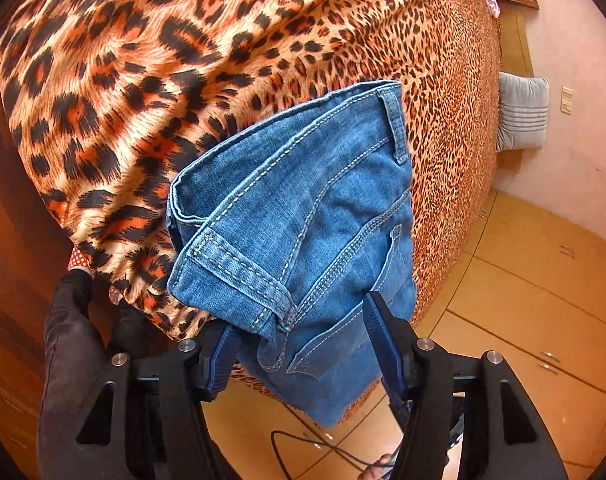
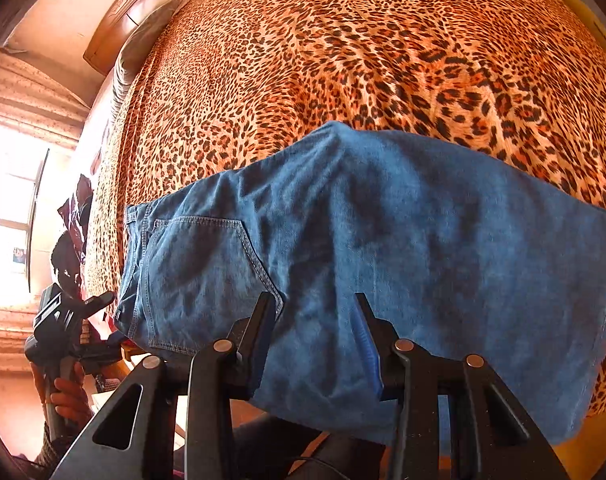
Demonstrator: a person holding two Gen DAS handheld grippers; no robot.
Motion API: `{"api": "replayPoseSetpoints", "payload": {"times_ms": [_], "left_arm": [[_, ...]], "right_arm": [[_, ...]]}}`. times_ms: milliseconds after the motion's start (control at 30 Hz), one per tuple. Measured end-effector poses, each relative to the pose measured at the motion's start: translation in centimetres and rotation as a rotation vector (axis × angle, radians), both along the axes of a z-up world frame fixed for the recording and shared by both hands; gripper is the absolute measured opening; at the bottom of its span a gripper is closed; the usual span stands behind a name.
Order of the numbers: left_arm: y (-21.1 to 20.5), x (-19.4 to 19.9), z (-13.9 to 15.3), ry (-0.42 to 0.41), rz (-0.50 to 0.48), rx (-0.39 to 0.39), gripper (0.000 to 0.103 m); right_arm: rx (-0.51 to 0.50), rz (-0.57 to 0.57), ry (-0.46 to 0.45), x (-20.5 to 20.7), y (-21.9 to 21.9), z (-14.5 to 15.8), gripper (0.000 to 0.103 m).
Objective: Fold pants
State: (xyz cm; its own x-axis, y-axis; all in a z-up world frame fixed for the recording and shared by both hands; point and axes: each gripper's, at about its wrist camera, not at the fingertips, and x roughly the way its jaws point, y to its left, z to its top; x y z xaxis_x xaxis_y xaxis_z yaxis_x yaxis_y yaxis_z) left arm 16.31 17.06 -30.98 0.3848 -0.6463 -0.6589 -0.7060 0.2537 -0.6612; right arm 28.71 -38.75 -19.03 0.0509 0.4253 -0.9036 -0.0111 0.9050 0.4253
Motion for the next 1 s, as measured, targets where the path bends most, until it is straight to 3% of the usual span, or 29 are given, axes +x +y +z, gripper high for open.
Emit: {"api": "replayPoseSetpoints", "payload": {"times_ms": [67, 200, 300, 433, 500, 533, 600, 667, 733, 800, 933, 1000], "left_arm": [[0.3, 0.0, -0.3, -0.002, 0.010, -0.018, 0.058], [-0.2, -0.5, -0.5, -0.013, -0.041, 0.037, 0.058], [-0.7, 0.4, -0.4, 0.004, -0.039, 0.037, 0.058], [-1.7, 1.3, 0.4, 0.012, -0.064, 0.074, 0.057], [-2.1, 2.5, 0.9, 0.003, -0.110, 0.130, 0.042], [-2.3, 3.2, 1.4, -0.007, -0.152, 0.185, 0.013], [-2.7, 4.9, 2.9, -0.047, -0.235, 0.267, 0.009], [-3.4, 6.2, 5.6, -0.133, -0.298, 0.350, 0.008], [-4.7, 6.9, 8.4, -0.232, -0.393, 0.502, 0.008], [-6.0, 6.8, 8.6, -0.243, -0.470, 0.612, 0.009], [-6.1, 5.1, 4.1, -0.100, -0.510, 0.584, 0.009], [-5.9, 4.4, 2.9, -0.089, -0.498, 0.538, 0.010]], "right_arm": [[0.020, -0.119, 0.032, -2.4, -4.1, 0.1, 0.041], [0.018, -0.399, 0.143, -8.8, -12.7, -0.8, 0.049], [0.017, -0.550, 0.225, -13.6, -16.5, -2.8, 0.051], [0.110, -0.777, 0.283, -17.2, -18.9, -6.8, 0.051], [0.170, -0.870, 0.232, -17.9, -19.2, -7.8, 0.050], [0.190, -0.892, 0.194, -17.9, -19.3, -8.0, 0.037], [0.215, -0.911, 0.148, -17.7, -19.6, -7.8, 0.005], [0.265, -0.914, 0.083, -17.7, -19.9, -6.4, 0.005], [0.245, -0.878, 0.058, -17.7, -19.8, -5.7, 0.005], [0.221, -0.852, 0.090, -17.7, -19.2, -6.3, 0.005], [0.221, -0.892, 0.126, -19.1, -19.1, -8.0, 0.005], [0.217, -0.884, 0.120, -19.2, -19.1, -7.9, 0.005]]}}
